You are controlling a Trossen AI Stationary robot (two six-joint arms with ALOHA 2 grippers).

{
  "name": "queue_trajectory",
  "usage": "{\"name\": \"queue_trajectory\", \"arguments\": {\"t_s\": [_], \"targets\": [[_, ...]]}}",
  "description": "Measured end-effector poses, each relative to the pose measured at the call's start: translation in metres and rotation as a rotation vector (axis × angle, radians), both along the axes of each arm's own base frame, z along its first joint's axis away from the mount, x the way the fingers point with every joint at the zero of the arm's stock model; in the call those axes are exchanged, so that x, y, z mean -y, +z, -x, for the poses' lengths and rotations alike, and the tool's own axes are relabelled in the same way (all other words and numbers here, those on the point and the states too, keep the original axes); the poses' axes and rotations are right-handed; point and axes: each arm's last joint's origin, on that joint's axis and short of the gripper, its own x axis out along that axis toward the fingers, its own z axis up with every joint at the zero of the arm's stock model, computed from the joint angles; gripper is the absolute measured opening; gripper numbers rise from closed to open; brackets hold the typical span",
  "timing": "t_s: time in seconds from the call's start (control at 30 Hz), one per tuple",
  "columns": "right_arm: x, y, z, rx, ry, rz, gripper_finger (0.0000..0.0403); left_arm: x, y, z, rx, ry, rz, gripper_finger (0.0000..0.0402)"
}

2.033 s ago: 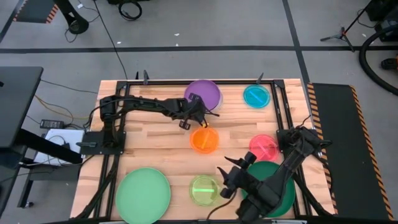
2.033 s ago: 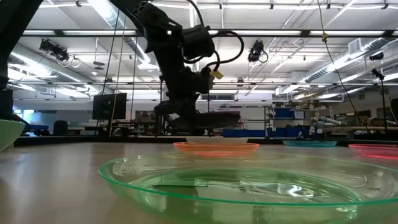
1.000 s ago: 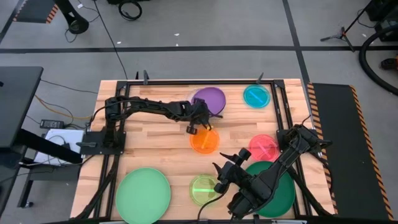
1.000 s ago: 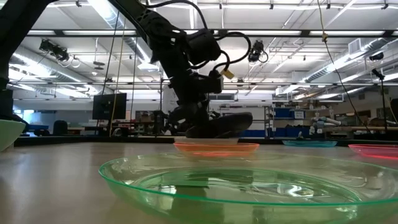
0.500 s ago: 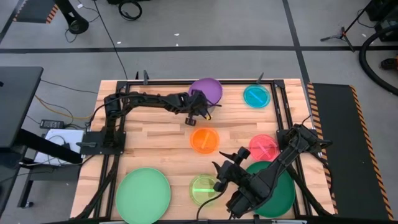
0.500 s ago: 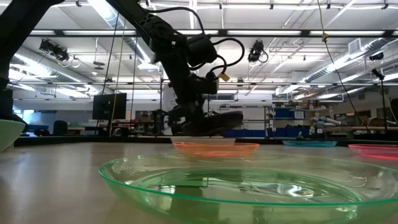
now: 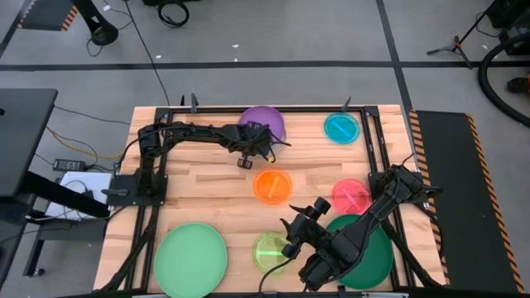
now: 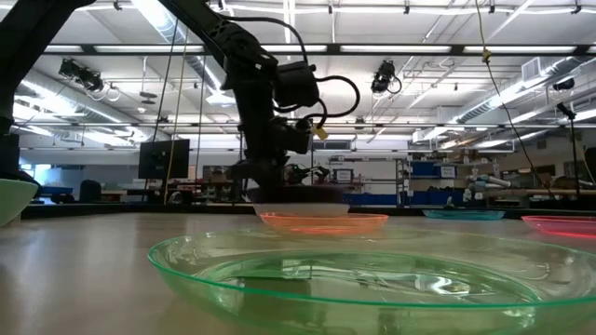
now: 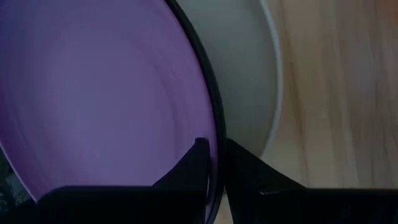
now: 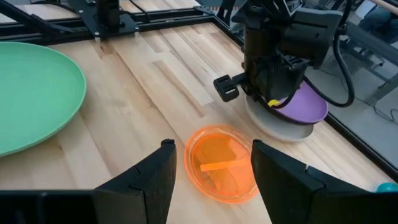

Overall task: Stack plastic plates
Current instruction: Stack the stacked plates on top of the white plate, then stack the stacked plates on top of the dark green plate

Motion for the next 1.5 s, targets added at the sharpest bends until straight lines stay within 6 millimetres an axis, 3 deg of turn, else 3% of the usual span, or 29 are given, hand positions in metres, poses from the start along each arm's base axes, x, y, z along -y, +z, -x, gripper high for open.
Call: {"name": "queue_trajectory", "arguments": {"t_s": [0.3,0.7,1.13,1.33,1.5], "targets": [[0.0,0.0,0.0,-0.001,0.002,0.001,0.0215,0.002,0.0,-0.001,0.004,0.006,0.001,0.0041],[0.0,0.0,0.0,-0.004,0.004,0.006,0.0215,0.028,-0.002,-0.006,-0.018,-0.037,-0.011,0.0045],[-0.001,0.0,0.0,0.003,0.005,0.004,0.0215,0.031,0.0,-0.004,-0.019,-0.016,-0.001,0.0143],[0.001,-0.006,-0.002,-0.008,0.0,0.009,0.0215,0.041,0.018,0.009,-0.087,0.06,-0.062,0.0144],[0.005,-0.015,-0.006,-0.049,-0.02,-0.05,0.0215,0.065,0.057,0.037,-0.048,0.204,-0.096,0.0118]]}}
